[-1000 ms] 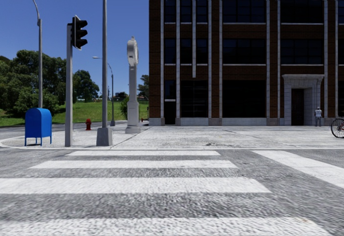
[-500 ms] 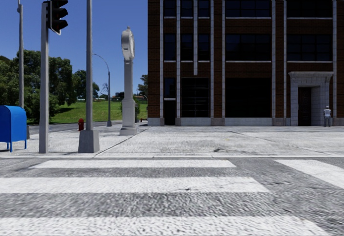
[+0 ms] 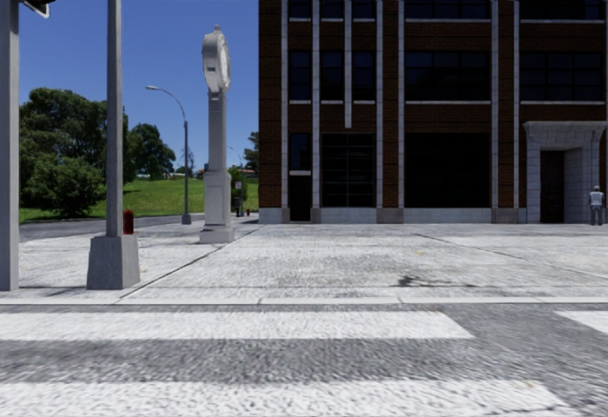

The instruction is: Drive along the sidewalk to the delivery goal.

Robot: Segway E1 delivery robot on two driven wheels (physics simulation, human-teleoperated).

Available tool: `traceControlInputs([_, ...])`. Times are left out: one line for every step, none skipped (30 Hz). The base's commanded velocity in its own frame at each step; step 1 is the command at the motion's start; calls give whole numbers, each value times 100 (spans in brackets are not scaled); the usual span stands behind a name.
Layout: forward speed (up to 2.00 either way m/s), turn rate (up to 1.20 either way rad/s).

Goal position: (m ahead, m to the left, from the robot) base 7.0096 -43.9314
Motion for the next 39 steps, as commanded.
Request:
traceControlInputs([200,0])
traceControlInputs([200,0])
traceControlInputs([200,0])
traceControlInputs([200,0])
traceControlInputs([200,0])
traceControlInputs([200,0])
traceControlInputs([200,-9])
traceControlInputs([200,-19])
traceControlInputs([200,-19])
traceControlInputs([200,-22])
traceControlInputs([200,-22])
traceControlInputs([200,-22])
traceControlInputs([200,-22])
traceControlInputs([200,-22])
traceControlInputs([200,-22])
traceControlInputs([200,-23])
traceControlInputs([200,-23])
traceControlInputs([200,-24])
traceControlInputs([200,-26])
traceControlInputs([200,-41])
traceControlInputs([200,-48])
traceControlInputs([200,-48])
traceControlInputs([198,-52])
traceControlInputs([192,-52])
traceControlInputs([189,-53])
traceControlInputs([164,-53])
traceControlInputs([164,-53])
traceControlInputs([162,-53])
traceControlInputs([160,-53])
traceControlInputs([160,-53])
traceControlInputs([160,-53])
traceControlInputs([159,-53])
traceControlInputs([155,-53])
traceControlInputs([148,-53])
traceControlInputs([148,-53])
traceControlInputs([140,-53])
traceControlInputs([137,-53])
traceControlInputs([137,-53])
traceControlInputs([136,-53])
